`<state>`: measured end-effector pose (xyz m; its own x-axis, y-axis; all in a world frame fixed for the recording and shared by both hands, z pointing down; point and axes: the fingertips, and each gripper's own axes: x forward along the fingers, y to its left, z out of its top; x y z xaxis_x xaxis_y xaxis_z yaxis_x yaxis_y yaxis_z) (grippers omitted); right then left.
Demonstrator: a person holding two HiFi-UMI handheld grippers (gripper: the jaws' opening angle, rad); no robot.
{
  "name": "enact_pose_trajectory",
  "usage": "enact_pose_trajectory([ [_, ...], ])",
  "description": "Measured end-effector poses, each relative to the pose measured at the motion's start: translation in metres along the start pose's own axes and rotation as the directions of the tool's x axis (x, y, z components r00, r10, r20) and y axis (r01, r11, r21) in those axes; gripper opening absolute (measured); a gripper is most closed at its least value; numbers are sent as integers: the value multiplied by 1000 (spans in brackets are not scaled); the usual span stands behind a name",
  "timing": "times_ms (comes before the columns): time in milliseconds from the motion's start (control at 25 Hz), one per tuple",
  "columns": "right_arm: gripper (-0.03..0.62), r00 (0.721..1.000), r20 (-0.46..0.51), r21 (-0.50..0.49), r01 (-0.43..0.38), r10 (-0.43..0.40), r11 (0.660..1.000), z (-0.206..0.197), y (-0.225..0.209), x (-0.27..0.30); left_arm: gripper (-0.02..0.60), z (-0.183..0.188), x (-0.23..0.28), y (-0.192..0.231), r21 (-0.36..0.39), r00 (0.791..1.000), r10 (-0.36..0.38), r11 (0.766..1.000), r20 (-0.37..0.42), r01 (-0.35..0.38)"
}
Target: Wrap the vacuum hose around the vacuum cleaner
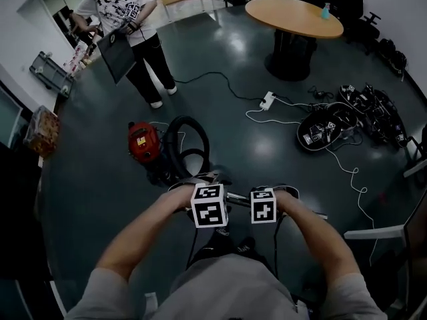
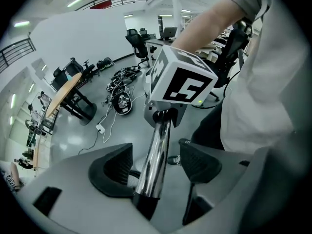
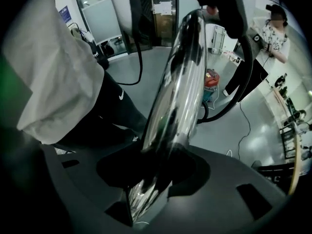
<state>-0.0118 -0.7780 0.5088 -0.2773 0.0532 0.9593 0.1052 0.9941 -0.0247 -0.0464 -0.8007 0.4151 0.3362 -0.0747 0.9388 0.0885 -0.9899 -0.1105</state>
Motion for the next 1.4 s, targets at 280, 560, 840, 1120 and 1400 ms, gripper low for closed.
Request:
enact_pose_trajectory([
  [280, 166, 999, -41, 0, 17, -17, 1000, -34, -18, -28, 313, 20, 37, 11, 73, 997, -72, 995, -19, 73],
  [560, 163, 990, -129, -8, 52, -52, 999, -62, -72, -48, 313, 21, 67, 56, 62, 992, -124, 990, -11, 124],
  [840, 147, 990, -134, -26, 36, -39, 999, -54, -137, -57, 152, -4, 84, 118, -49, 991, -87, 994, 102, 93],
  [1120, 130, 997, -67, -3, 40, -40, 999, -31, -193, -57, 150, -30, 82, 164, -126, 987, -21, 991, 157, 41],
  [1400, 130, 994, -40, -111, 93, -97, 990, -24, -240, -49, 150, -48, 88, 198, -228, 988, 53, 974, 143, -19],
])
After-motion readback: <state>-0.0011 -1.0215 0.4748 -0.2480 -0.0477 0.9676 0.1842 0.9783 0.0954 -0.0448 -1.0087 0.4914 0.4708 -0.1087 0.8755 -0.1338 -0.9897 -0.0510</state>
